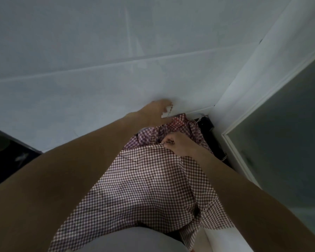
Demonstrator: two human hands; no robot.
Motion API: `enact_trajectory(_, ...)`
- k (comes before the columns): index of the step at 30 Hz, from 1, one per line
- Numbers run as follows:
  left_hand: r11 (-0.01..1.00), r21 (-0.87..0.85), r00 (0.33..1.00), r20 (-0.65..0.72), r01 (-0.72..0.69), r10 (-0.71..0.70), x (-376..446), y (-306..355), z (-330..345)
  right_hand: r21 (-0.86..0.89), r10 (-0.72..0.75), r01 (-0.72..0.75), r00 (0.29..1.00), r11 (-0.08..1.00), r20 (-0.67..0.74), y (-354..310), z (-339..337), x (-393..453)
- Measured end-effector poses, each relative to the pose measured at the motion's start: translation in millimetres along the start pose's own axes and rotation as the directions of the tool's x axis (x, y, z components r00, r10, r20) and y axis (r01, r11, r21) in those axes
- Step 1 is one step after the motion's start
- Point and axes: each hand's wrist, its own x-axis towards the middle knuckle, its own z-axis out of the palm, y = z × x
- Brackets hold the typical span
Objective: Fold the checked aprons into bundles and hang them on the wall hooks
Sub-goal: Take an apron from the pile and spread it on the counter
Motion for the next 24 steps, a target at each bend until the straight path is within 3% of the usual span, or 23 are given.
enact_trajectory(2,0.976,0.216,0.992,0.112,0.031,-0.056,-1,-2,2,0.004,-0.001,0.000,1.000,1.000,0.016,0,-2,1)
enact_trajectory(4,0.950,0.310,0.979,0.180,0.036,-0.096,-7,-6,6,0.008,-0.005,0.005,1.000,1.000,0.029,0,-3,1)
enact_trajectory(8,0.946,0.288,0.923,0.304,0.147,-0.236,-23,-24,28,0.069,-0.009,0.008,1.000,0.998,0.013,2,-4,2)
enact_trajectory(11,0.952,0.263,0.888,0.384,0.158,-0.253,-37,-41,44,0.087,0.004,-0.003,1.000,0.996,-0.005,4,-7,2)
enact_trajectory(15,0.969,0.151,0.926,0.296,0.196,-0.233,-54,-65,58,0.083,0.021,-0.021,1.000,0.996,0.002,2,-10,0)
enact_trajectory(19,0.968,-0.110,0.965,0.160,0.227,-0.209,-61,-68,64,0.108,0.046,-0.043,0.999,0.993,-0.021,0,-9,-1)
enact_trajectory(24,0.914,-0.273,0.953,0.040,0.298,-0.299,-66,-70,73,0.142,0.069,-0.060,0.996,0.988,-0.061,-3,-6,-4)
